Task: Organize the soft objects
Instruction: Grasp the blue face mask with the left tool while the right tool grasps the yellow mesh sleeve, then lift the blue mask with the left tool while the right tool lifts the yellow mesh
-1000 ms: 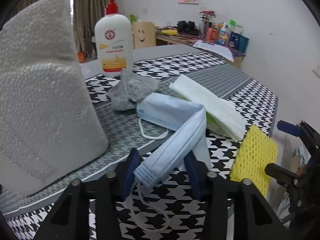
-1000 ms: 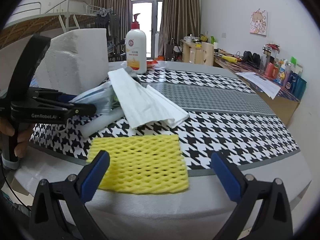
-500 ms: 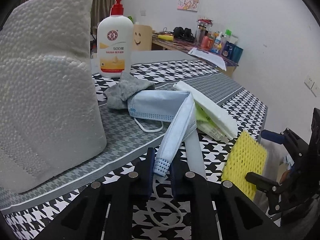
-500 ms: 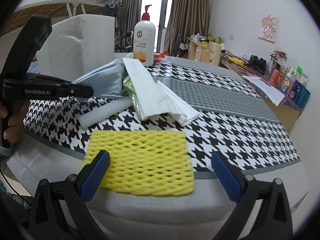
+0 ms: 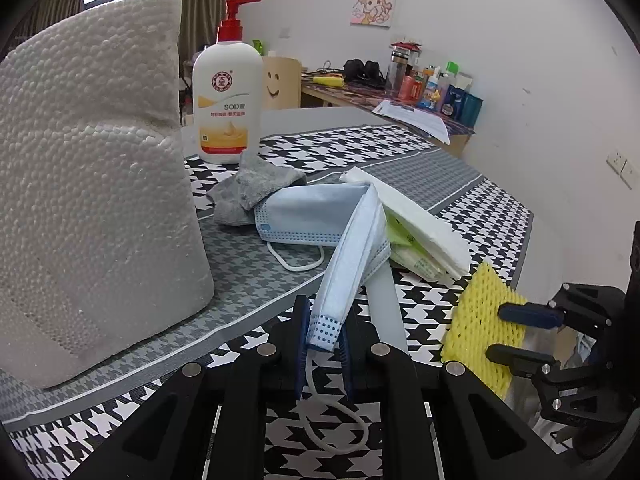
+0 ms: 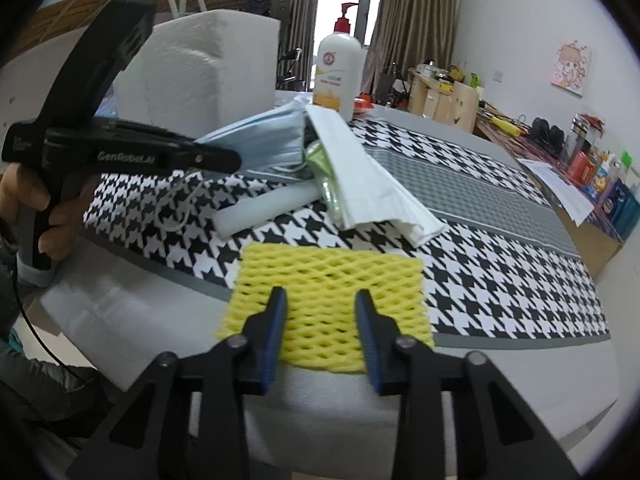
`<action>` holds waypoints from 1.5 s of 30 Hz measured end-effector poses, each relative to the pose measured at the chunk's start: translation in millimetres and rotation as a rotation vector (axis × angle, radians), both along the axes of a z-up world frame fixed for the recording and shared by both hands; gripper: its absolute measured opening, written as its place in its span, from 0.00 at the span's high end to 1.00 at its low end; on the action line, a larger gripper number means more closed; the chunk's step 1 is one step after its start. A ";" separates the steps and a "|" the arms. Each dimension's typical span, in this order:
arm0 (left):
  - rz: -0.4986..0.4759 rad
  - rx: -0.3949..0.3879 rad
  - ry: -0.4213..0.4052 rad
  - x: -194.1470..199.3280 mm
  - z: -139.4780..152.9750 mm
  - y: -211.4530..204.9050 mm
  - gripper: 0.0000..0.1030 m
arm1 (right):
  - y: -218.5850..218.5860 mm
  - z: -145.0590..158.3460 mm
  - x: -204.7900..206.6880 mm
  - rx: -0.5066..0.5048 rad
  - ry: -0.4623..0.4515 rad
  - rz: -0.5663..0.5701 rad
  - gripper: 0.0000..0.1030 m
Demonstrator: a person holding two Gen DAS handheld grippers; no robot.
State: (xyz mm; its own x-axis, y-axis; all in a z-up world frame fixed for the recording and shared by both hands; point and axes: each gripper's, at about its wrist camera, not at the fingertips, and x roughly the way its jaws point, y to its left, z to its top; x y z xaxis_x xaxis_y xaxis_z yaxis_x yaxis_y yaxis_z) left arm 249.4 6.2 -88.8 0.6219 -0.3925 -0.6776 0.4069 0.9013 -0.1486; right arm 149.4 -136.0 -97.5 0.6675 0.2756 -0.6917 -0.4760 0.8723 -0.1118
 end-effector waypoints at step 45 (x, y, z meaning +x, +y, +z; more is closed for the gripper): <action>0.005 -0.076 -0.152 -25.4 30.3 12.4 0.92 | -32.9 39.4 1.2 0.108 -0.050 -0.127 0.89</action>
